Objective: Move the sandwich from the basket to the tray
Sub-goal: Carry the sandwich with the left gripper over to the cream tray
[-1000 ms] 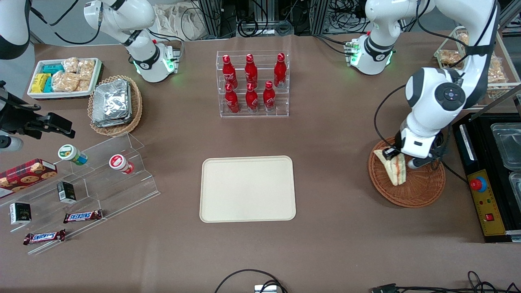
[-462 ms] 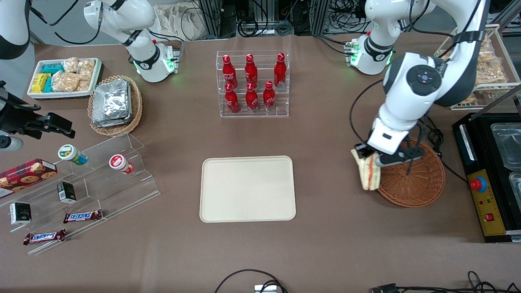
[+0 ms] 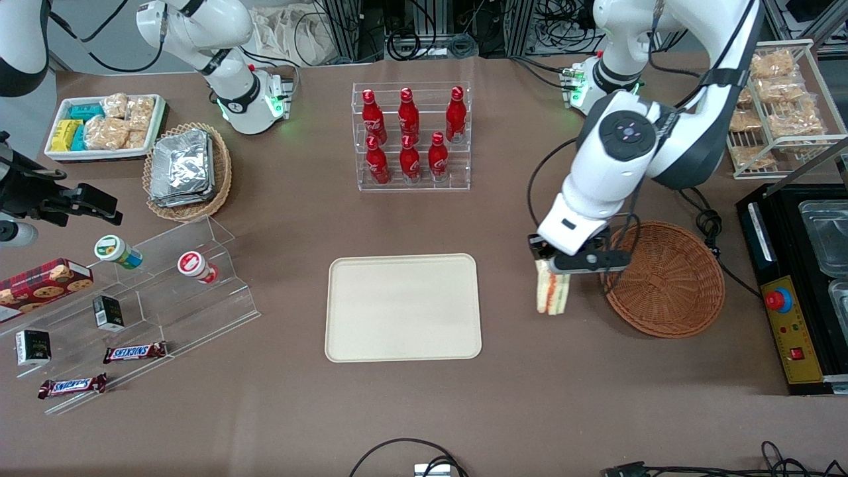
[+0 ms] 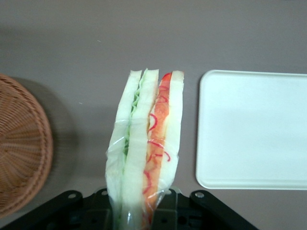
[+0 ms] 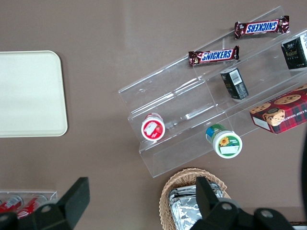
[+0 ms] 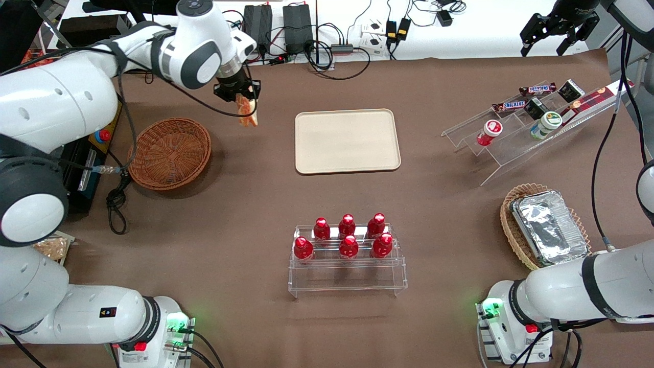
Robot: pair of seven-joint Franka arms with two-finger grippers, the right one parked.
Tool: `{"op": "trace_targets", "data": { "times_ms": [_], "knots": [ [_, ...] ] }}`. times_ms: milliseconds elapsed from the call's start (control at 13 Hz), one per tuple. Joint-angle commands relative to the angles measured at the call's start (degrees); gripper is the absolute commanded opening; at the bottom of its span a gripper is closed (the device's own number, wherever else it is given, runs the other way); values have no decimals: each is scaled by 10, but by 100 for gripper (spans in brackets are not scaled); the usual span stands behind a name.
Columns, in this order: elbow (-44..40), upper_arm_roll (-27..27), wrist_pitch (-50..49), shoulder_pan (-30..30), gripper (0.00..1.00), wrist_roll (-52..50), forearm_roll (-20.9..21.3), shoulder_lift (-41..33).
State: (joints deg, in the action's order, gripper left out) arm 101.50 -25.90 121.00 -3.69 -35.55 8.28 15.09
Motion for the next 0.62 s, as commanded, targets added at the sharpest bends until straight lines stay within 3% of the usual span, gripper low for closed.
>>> {"op": "trace_targets", "data": {
  "times_ms": [0,462,538],
  "knots": [
    [-102,2,-52,-42,9,-45,45,77],
    [-224,7,-75,-132,9,-120,79,197],
    [-234,6,-75,-141,9,-135,103,215]
  ]
}}
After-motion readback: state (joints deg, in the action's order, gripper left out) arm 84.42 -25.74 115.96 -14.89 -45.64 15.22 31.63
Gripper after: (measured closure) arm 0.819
